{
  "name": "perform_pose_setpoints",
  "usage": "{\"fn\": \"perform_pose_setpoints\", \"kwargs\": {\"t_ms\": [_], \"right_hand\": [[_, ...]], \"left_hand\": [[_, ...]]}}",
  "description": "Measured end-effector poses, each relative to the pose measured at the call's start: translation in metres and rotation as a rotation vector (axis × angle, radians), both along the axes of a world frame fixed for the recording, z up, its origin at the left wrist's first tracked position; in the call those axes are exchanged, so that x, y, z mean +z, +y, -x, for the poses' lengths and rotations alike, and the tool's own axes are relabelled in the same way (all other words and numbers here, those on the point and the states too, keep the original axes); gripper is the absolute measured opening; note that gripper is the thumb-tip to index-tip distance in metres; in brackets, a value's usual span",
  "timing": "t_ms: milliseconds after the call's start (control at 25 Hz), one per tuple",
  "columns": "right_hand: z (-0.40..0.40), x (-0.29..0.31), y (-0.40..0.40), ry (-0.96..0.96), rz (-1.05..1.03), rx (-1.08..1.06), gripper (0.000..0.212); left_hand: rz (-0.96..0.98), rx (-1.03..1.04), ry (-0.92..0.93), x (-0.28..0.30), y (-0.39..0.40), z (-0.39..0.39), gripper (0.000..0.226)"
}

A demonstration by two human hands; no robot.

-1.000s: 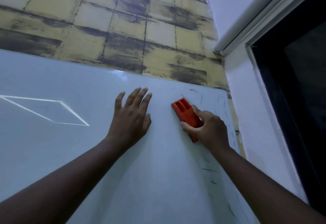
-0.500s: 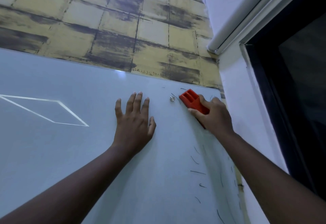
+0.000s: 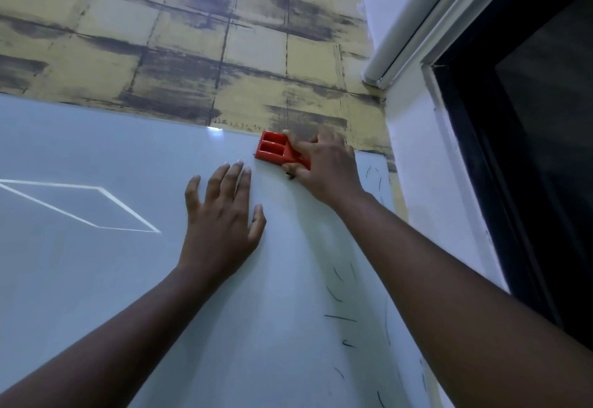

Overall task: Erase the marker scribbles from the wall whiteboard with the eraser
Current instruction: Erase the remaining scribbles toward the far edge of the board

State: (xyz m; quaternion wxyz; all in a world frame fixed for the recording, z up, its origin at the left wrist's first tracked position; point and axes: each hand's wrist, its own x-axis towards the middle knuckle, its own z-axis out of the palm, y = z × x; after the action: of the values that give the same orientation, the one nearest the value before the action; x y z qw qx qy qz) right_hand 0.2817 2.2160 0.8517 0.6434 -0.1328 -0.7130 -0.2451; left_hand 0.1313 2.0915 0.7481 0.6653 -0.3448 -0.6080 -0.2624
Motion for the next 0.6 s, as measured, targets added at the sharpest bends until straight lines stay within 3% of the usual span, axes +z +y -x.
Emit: {"fn": "perform_pose_setpoints", "kwargs": {"t_ms": [120,320,440,600], "right_hand": [[-0.025,-0.006,0.026,0.148,0.137,0.026,0.063],[-0.062,-0.031,0.061,0.395,0.474,-0.129,0.065],[-0.064,-0.041,0.057,0.411,0.56,-0.086,0.063],[-0.05,-0.042,0.034,0.286,0.507,-0.047,0.064]], "left_hand": [[0.007,-0.006,0.001,-0.001,-0.001,0.0,0.072],[0.012,-0.01,0.007,-0.006,-0.002,-0.001,0.071],[0.018,-0.03,0.004,-0.008,-0.001,-0.002,0.07],[0.046,-0.025,0.005,-0.01,-0.004,-0.002,0.074]]}}
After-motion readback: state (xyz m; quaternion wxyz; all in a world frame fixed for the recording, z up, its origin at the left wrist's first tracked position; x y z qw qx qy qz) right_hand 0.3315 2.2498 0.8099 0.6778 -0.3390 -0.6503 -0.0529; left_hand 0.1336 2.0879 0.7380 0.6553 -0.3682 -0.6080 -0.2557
